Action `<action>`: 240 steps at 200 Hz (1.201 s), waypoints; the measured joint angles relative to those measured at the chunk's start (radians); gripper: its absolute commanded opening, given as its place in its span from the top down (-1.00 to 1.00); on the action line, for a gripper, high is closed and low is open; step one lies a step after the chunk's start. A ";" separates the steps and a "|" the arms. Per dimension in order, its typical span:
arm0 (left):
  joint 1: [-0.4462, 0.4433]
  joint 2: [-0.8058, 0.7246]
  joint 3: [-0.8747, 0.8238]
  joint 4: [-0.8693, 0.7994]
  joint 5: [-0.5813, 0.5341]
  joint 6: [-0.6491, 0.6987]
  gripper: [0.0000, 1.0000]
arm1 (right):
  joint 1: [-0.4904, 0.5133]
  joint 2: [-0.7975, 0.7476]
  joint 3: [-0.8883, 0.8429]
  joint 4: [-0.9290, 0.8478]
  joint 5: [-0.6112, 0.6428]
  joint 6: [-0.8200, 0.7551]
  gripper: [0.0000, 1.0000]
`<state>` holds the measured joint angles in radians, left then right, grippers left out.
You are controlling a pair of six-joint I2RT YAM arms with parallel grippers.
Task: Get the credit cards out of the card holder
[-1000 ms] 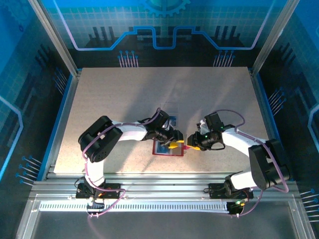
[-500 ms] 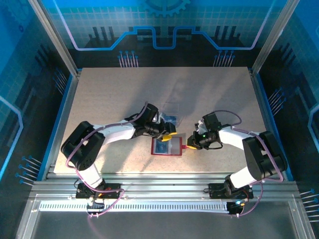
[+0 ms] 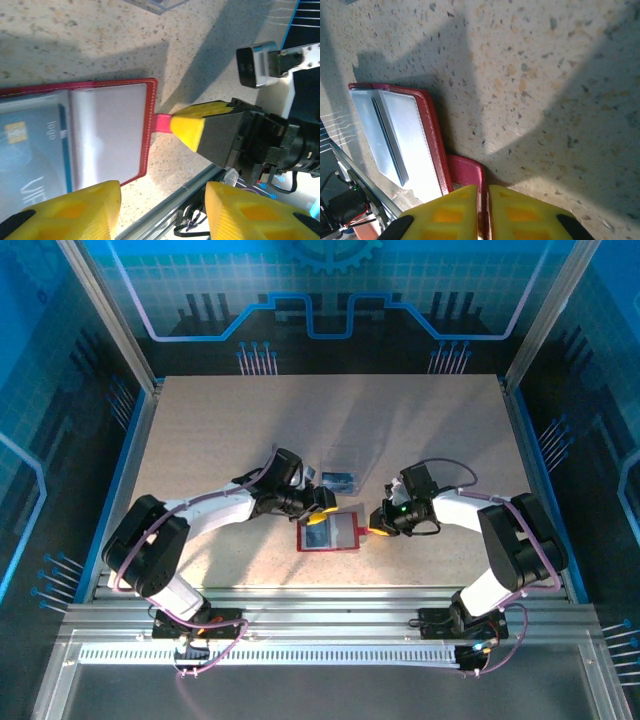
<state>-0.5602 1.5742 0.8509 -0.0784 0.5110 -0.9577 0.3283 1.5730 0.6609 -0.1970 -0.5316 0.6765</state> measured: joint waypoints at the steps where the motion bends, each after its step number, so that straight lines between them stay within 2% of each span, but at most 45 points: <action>1: 0.001 -0.001 -0.001 -0.001 0.000 0.000 0.03 | 0.000 0.000 0.000 -0.001 0.000 0.000 0.72; 65: 0.047 -0.038 -0.082 -0.008 -0.029 -0.001 0.04 | 0.000 -0.008 0.005 -0.045 0.008 -0.015 0.84; 121: 0.047 -0.038 -0.082 -0.004 -0.029 -0.001 0.05 | 0.000 -0.040 0.005 -0.058 0.031 -0.015 0.82; 135: 0.047 -0.038 -0.082 -0.003 -0.028 -0.002 0.05 | 0.000 -0.053 0.005 -0.064 0.039 -0.015 0.75; 149: 0.047 -0.038 -0.082 -0.002 -0.028 -0.003 0.06 | 0.000 -0.060 0.005 -0.072 0.047 -0.018 0.58; 185: 0.047 -0.038 -0.093 0.006 -0.028 -0.005 0.09 | 0.000 -0.065 0.009 -0.110 0.059 -0.028 0.41; 240: 0.047 -0.037 -0.103 0.008 -0.029 -0.004 0.17 | 0.010 -0.155 0.086 -0.224 0.135 -0.053 0.34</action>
<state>-0.5133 1.5372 0.7479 -0.0700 0.4824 -0.9619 0.3386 1.4178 0.7467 -0.4206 -0.3962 0.6231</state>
